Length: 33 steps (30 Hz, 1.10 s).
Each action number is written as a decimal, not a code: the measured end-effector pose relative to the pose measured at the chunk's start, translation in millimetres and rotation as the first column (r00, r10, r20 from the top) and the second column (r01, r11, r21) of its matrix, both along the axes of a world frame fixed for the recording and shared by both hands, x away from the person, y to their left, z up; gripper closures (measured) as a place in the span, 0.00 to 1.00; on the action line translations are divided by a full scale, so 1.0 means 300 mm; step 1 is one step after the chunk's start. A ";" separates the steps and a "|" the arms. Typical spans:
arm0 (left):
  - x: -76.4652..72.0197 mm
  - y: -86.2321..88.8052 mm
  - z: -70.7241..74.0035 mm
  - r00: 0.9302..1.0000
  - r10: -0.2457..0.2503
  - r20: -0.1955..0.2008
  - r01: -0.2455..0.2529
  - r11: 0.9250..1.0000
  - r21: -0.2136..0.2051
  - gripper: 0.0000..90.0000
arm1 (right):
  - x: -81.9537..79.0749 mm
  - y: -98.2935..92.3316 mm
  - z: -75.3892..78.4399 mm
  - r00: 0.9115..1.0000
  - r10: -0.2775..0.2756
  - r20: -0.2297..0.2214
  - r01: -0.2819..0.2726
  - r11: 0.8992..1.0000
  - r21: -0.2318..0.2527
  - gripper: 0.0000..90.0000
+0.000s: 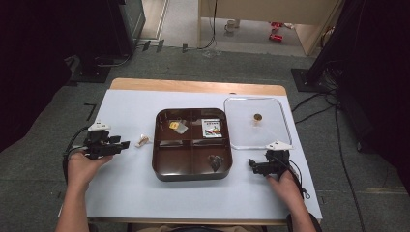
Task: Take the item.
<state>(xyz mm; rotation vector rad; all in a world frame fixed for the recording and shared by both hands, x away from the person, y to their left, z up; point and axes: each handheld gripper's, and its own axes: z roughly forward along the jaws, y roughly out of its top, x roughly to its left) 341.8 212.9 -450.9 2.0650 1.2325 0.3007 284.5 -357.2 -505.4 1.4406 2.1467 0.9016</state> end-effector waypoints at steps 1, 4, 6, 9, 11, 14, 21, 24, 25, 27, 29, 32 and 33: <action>0.000 0.000 0.000 1.000 0.000 0.000 0.000 1.000 0.000 0.57 | 0.000 0.000 0.000 1.000 0.000 0.000 0.000 1.000 0.000 0.00; -0.001 0.027 -0.005 1.000 0.022 0.000 -0.022 1.000 -0.008 0.56 | 0.000 0.000 0.000 1.000 0.000 0.000 0.000 1.000 0.000 0.00; -0.001 0.047 -0.015 0.999 0.041 -0.007 -0.041 0.999 -0.002 0.55 | 0.000 0.000 0.000 1.000 0.001 0.001 -0.001 1.000 0.000 0.00; 0.000 0.055 -0.020 0.999 0.047 -0.008 -0.047 0.999 0.002 0.55 | 0.000 0.000 0.000 1.000 0.001 0.000 -0.001 1.000 0.000 0.00; 0.002 0.063 -0.027 0.998 0.055 -0.007 -0.055 0.998 0.012 0.54 | 0.000 0.000 0.000 1.000 0.001 0.000 -0.001 1.000 0.000 0.00; 0.003 0.072 -0.034 0.998 0.063 -0.005 -0.063 0.997 0.035 0.53 | 0.000 0.000 0.000 1.000 0.001 0.000 -0.001 1.000 0.000 0.00; 0.006 0.088 -0.048 0.997 0.074 -0.016 -0.073 0.996 0.056 0.53 | 0.000 0.000 0.000 1.000 0.000 0.000 0.000 1.000 0.000 0.00; 0.012 0.093 -0.060 0.996 0.080 -0.025 -0.078 0.995 0.065 0.52 | 0.000 0.000 0.000 1.000 0.000 0.000 0.000 1.000 0.000 0.00; 0.012 0.093 -0.060 0.996 0.080 -0.025 -0.078 0.995 0.065 0.52 | 0.000 0.000 0.000 1.000 0.001 0.000 -0.001 1.000 0.000 0.00; 0.014 0.086 -0.071 0.997 0.072 -0.034 -0.069 0.993 0.093 0.52 | 0.000 0.000 0.000 1.000 0.000 0.000 0.000 1.000 0.000 0.00; 0.015 0.083 -0.075 0.997 0.068 -0.036 -0.064 0.993 0.100 0.52 | 0.000 0.000 0.000 1.000 0.001 0.000 -0.001 1.000 0.000 0.00; 0.012 0.076 -0.083 0.998 0.058 -0.030 -0.054 0.991 0.119 0.52 | 0.000 0.000 0.000 1.000 0.000 0.000 0.000 1.000 0.000 0.00; 0.012 0.076 -0.083 0.998 0.058 -0.030 -0.054 0.991 0.119 0.51 | 0.000 0.000 0.000 1.000 0.000 0.000 0.000 1.000 0.000 0.00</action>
